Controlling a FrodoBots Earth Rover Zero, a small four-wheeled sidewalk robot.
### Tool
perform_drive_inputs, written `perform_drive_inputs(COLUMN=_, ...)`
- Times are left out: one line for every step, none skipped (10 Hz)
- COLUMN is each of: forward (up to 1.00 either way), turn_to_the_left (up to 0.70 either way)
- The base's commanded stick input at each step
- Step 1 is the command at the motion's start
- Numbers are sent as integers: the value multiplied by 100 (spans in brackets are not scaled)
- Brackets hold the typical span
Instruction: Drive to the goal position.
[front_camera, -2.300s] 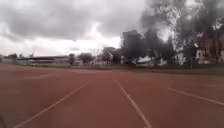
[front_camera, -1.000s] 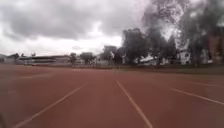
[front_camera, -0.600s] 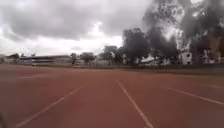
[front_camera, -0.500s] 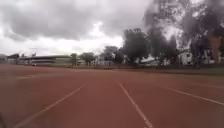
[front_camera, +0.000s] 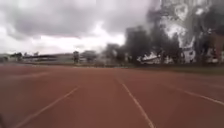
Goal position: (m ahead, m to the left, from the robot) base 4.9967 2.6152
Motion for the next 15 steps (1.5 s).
perform_drive_inputs(forward=70, turn_to_the_left=0)
perform_drive_inputs(forward=70, turn_to_the_left=0)
perform_drive_inputs(forward=70, turn_to_the_left=0)
perform_drive_inputs(forward=70, turn_to_the_left=0)
perform_drive_inputs(forward=70, turn_to_the_left=0)
perform_drive_inputs(forward=70, turn_to_the_left=0)
perform_drive_inputs(forward=70, turn_to_the_left=0)
perform_drive_inputs(forward=70, turn_to_the_left=0)
perform_drive_inputs(forward=70, turn_to_the_left=0)
perform_drive_inputs(forward=70, turn_to_the_left=0)
perform_drive_inputs(forward=70, turn_to_the_left=0)
perform_drive_inputs(forward=70, turn_to_the_left=0)
perform_drive_inputs(forward=70, turn_to_the_left=0)
perform_drive_inputs(forward=70, turn_to_the_left=0)
perform_drive_inputs(forward=70, turn_to_the_left=0)
